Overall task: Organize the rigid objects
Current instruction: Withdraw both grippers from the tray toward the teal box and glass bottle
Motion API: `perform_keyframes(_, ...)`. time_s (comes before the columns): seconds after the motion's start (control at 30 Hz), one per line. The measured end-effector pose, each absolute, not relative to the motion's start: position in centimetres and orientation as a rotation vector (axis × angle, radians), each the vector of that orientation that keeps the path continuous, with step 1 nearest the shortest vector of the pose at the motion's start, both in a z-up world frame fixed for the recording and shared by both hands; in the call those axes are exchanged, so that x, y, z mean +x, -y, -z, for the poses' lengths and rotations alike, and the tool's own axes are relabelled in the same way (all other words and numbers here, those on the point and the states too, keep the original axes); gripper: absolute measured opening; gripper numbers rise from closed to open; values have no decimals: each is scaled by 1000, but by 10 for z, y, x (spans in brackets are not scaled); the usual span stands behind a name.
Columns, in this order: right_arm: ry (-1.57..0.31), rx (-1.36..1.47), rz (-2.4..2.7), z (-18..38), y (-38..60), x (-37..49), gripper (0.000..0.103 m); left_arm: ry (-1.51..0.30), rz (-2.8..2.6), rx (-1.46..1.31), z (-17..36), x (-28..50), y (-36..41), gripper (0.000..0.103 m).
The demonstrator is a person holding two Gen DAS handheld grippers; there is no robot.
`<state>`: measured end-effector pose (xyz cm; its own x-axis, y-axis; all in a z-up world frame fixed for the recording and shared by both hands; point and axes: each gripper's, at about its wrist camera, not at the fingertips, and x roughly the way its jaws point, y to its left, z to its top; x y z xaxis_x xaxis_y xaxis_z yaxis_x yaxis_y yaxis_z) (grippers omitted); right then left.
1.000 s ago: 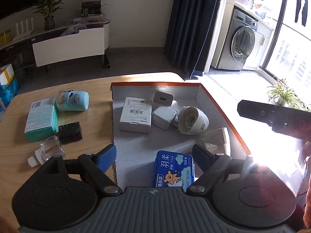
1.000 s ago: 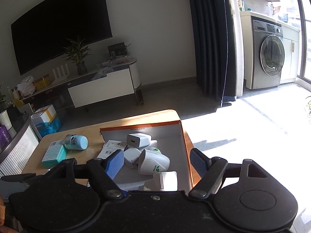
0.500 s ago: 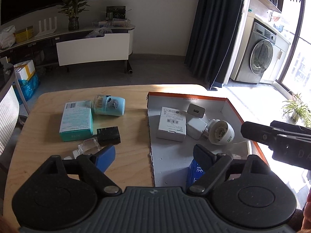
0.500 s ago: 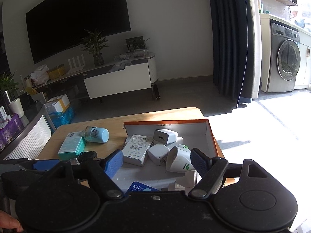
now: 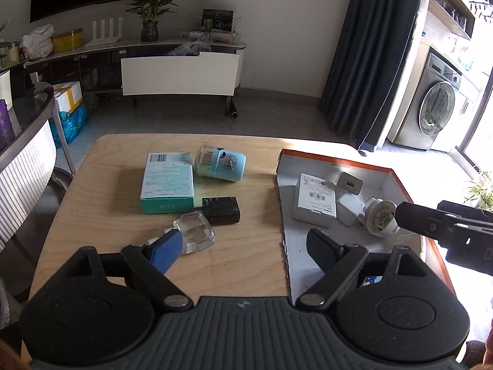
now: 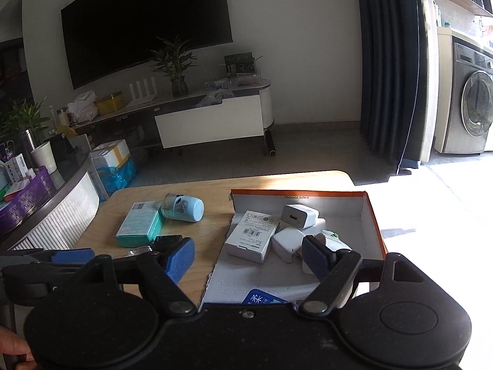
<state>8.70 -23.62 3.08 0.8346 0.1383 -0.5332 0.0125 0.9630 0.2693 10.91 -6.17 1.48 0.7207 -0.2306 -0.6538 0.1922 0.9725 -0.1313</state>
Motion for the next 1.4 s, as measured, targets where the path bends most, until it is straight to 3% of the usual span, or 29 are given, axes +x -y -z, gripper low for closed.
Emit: perform_keyframes(1.4,-654,225,-226,-14,174,114,91,-768,108,-106,2,123,4,90)
